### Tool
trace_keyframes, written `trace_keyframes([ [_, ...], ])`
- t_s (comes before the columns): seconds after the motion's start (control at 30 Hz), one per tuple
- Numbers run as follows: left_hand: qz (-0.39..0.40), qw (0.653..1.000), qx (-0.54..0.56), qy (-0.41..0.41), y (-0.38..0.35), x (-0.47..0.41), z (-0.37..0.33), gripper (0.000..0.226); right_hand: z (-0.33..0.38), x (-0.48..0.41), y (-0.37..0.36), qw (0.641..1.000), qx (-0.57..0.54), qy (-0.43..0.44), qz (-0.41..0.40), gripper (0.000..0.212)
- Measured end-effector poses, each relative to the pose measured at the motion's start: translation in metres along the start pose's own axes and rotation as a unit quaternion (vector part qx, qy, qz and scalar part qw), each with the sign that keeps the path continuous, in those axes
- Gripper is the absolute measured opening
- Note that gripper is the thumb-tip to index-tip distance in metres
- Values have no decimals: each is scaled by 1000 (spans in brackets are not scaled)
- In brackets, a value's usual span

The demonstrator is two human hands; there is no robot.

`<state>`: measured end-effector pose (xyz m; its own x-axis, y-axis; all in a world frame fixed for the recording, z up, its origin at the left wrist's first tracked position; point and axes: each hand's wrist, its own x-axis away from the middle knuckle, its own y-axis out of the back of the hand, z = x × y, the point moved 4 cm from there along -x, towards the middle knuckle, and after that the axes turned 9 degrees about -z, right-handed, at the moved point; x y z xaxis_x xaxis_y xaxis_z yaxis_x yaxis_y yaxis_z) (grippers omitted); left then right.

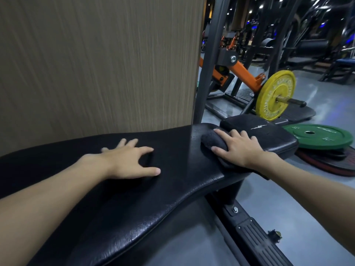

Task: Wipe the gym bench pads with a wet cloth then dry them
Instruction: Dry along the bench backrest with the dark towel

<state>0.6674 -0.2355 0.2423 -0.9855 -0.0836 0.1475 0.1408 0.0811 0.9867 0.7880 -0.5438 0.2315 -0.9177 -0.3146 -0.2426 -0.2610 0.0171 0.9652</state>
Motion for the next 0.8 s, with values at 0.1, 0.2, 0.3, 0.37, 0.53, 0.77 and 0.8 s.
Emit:
trace_keyframes([
  [0.1, 35, 998, -7, 47, -7, 5, 33, 107, 10, -36, -13, 999, -18, -39, -18, 71],
  [0.2, 34, 999, 4, 42, -15, 1, 36, 103, 18, -68, -21, 995, -80, -65, 7, 71],
  [0.3, 29, 999, 14, 35, -15, -3, 34, 98, 25, -90, -22, 992, -100, -73, 32, 73],
  [0.37, 28, 999, 18, 35, -16, -3, 35, 96, 31, -99, -22, 991, -97, -79, 39, 72],
  [0.53, 11, 999, 39, 26, -18, -1, 35, 93, 62, -95, -16, 992, -75, -85, 57, 73],
  [0.77, -61, 996, 51, 40, -10, 34, 79, 79, 165, -75, -5, 996, -72, -23, 53, 73],
  [0.8, -59, 996, 39, 54, -11, 44, 92, 78, 178, -73, -3, 996, -72, -17, 53, 72],
])
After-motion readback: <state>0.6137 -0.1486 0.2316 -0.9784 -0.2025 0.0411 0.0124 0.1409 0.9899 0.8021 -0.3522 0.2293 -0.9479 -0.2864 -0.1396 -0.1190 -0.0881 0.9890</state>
